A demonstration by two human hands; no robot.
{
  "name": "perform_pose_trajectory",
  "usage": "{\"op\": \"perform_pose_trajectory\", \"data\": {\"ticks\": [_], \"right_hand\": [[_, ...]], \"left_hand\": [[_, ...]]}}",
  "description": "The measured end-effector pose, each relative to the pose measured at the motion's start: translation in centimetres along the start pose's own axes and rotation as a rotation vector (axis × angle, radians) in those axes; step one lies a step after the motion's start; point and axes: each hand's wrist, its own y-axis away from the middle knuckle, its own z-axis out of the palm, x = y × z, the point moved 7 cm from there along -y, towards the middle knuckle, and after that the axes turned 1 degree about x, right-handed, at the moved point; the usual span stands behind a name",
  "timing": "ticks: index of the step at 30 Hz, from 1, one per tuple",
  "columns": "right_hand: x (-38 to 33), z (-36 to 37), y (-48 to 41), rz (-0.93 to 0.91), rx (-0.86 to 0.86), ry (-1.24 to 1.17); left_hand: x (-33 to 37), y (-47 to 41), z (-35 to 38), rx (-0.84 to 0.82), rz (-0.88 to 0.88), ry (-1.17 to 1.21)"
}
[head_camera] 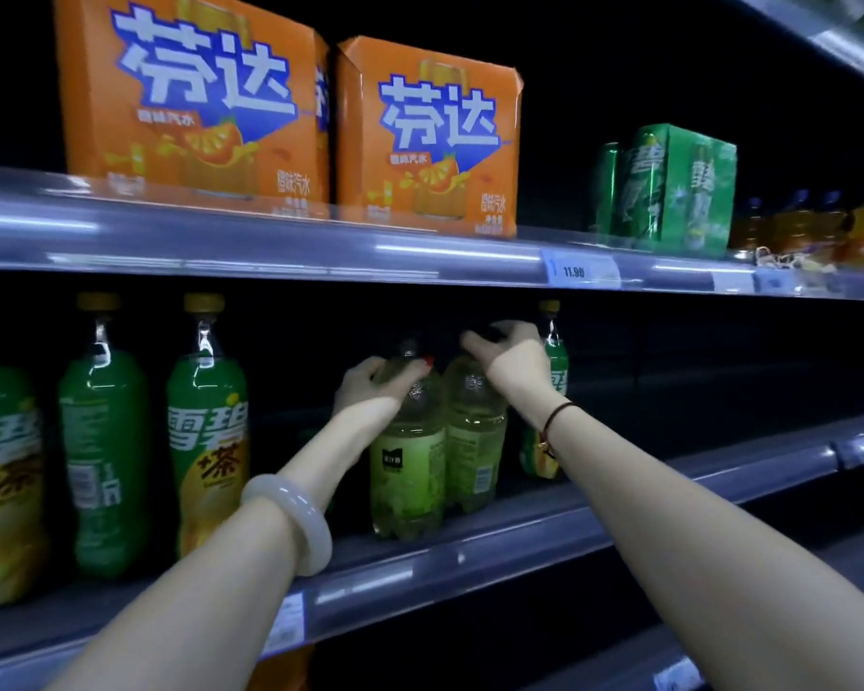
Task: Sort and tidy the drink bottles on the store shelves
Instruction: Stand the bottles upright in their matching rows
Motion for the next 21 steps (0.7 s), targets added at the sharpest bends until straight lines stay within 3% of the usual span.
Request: {"op": "perform_pose_trajectory", "data": {"ticks": [3,5,7,9,10,12,17,21], "right_hand": [[1.5,1.0,-0.8,0.075,-0.04,-0.057],[3.1,2.2,0.2,0.105,-0.199,-0.138],[5.4,3.3,2.3,0.138,-0.346,-0.298],[8.0,3.8,3.4,0.228,-0.382,-0.426],[8.8,4.1,3.8,0.274,-0.405,-0.46],[9.0,4.5,4.6,0.298,-0.433,-0.471],[6.9,2.6,5.8,0.116,-0.199,-0.366],[4.8,0.6,7.9,0.037,-0.178,-0.354]], "left_hand": [[-0.7,-0.2,-0.2,0.053,0.006,-0.007],[-1.5,0.1,-0.5,0.046,0.001,-0.03],[-2.5,0.8,0.2,-0.14,0.023,-0.037],[-3.2,2.1,1.4,-0.369,0.051,0.017],[-3.3,2.4,1.7,-0.408,0.058,0.036],[-3.2,2.2,1.6,-0.345,0.071,0.039],[-3.1,3.3,0.3,-0.042,0.021,0.09],[0.2,5.3,-1.4,0.023,0.162,0.17]]}}
